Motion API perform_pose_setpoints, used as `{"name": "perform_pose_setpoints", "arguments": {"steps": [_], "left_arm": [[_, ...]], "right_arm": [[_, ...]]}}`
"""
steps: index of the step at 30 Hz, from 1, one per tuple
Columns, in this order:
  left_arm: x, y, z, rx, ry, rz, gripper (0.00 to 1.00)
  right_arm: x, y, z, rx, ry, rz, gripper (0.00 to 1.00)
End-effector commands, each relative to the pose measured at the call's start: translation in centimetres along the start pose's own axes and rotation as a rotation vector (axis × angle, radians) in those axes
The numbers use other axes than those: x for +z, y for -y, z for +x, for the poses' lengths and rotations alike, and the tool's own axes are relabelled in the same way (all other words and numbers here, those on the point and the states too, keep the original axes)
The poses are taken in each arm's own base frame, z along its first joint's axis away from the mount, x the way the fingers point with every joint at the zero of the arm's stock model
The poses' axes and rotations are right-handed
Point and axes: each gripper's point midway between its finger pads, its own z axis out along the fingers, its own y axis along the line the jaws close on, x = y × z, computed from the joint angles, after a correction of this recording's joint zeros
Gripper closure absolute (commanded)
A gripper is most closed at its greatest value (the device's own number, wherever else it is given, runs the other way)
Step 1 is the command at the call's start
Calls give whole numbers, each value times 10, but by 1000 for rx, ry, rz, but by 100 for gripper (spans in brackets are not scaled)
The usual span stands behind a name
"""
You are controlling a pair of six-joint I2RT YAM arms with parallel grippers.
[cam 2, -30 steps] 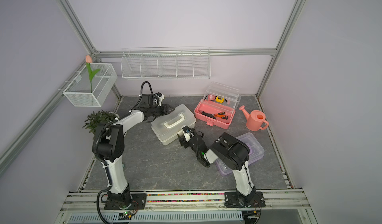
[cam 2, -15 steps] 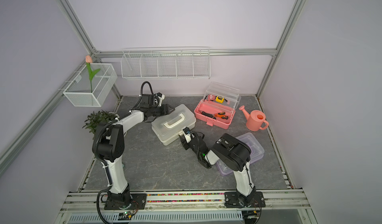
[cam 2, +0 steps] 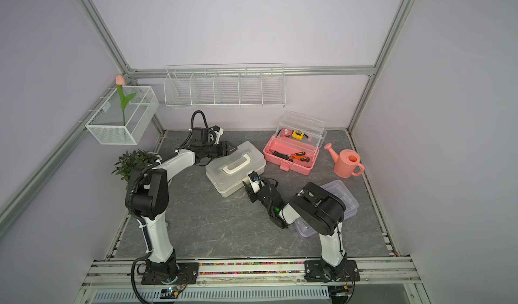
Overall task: Close toolboxes
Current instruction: Fasten the toolbox latch on the toolbox.
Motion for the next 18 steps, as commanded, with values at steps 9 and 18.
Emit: {"name": "perform_pose_setpoints", "arguments": {"steps": [9, 18], "left_arm": [[25, -33, 71, -117, -215, -67, 37], [26, -34, 74, -118, -220, -63, 37]], "right_arm": [[11, 13, -28, -29, 54, 60, 50], [21, 11, -20, -8, 25, 57, 51]]}}
